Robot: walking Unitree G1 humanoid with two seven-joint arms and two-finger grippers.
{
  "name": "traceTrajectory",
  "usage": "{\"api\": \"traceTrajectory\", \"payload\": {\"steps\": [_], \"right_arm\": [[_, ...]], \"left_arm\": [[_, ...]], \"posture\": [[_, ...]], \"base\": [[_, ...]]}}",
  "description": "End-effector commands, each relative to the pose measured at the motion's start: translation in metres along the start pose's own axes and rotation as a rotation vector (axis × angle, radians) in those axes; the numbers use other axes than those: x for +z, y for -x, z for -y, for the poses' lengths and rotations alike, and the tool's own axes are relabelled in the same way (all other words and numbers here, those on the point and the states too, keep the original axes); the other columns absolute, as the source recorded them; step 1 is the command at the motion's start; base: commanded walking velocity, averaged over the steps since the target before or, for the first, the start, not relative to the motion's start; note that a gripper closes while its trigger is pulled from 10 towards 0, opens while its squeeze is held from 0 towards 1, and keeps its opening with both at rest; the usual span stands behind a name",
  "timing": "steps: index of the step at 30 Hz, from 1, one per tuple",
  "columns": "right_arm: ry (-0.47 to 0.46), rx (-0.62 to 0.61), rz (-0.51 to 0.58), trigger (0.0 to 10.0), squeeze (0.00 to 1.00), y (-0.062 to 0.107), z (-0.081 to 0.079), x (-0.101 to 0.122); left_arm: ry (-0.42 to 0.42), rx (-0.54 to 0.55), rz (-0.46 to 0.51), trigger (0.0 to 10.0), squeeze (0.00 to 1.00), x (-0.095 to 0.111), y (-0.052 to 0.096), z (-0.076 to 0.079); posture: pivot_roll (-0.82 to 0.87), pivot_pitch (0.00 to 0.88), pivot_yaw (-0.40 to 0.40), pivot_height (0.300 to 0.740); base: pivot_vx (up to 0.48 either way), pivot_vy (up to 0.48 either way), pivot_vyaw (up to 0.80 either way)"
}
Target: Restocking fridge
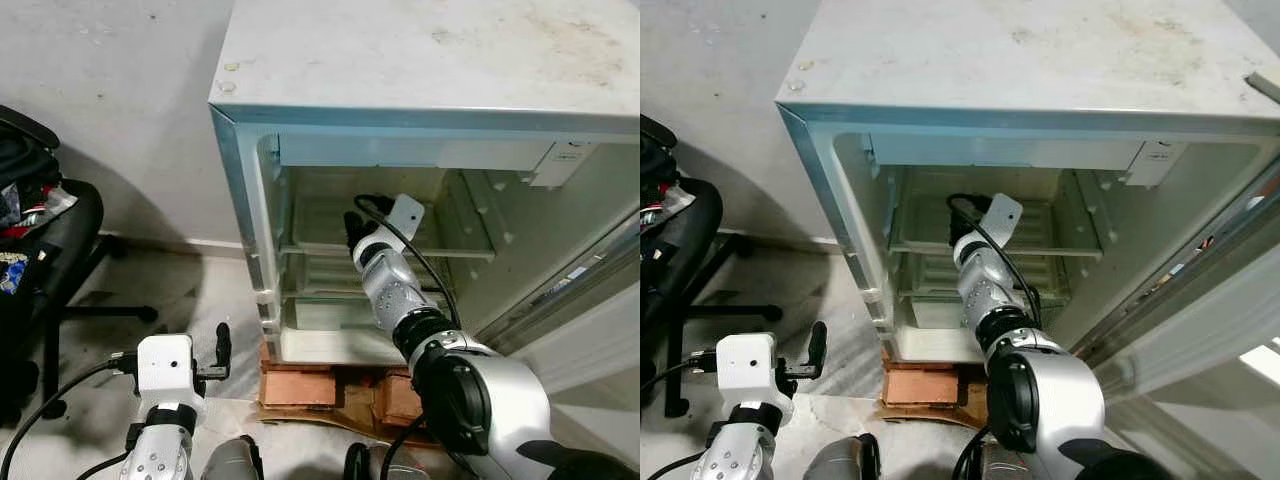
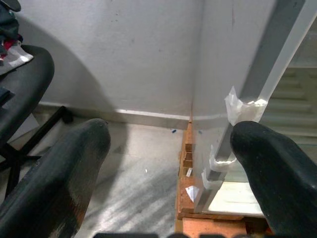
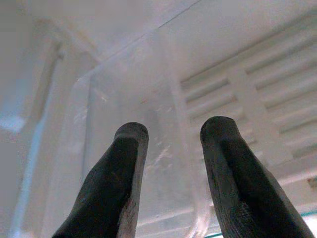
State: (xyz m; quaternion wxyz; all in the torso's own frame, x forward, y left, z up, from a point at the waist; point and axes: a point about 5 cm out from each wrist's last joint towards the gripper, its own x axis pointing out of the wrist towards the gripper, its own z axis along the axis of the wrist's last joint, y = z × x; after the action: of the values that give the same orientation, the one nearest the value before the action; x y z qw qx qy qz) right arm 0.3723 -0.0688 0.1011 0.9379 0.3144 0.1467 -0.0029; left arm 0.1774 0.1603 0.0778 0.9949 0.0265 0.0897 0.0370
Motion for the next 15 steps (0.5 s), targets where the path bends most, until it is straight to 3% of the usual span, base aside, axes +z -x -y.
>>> {"api": "traceTrajectory", "payload": {"steps": [1,9,15], "right_arm": [[-0.031,0.002,0.0,10.0,1.0,-0.001,-0.006,0.001],[0.034,0.028,0.035,10.0,1.0,-0.002,-0.001,0.01],[0.145,0.044,0.065,10.0,1.0,0.0,0.018,0.013]], "left_arm": [[-0.009,0.001,-0.034,10.0,0.0,-0.006,0.001,0.0],[-0.014,0.006,-0.035,10.0,0.0,-0.007,-0.001,-0.001],[-0.01,0.01,-0.017,10.0,0.0,-0.004,-0.01,-0.001]], "posture": [[0.14,0.188,-0.039,0.74],[0.14,0.18,-0.037,0.74],[0.13,0.156,-0.038,0.74]], "base": [[0.0,0.0,0.0],[0.0,0.0,0.0],[0.0,0.0,0.0]]}}
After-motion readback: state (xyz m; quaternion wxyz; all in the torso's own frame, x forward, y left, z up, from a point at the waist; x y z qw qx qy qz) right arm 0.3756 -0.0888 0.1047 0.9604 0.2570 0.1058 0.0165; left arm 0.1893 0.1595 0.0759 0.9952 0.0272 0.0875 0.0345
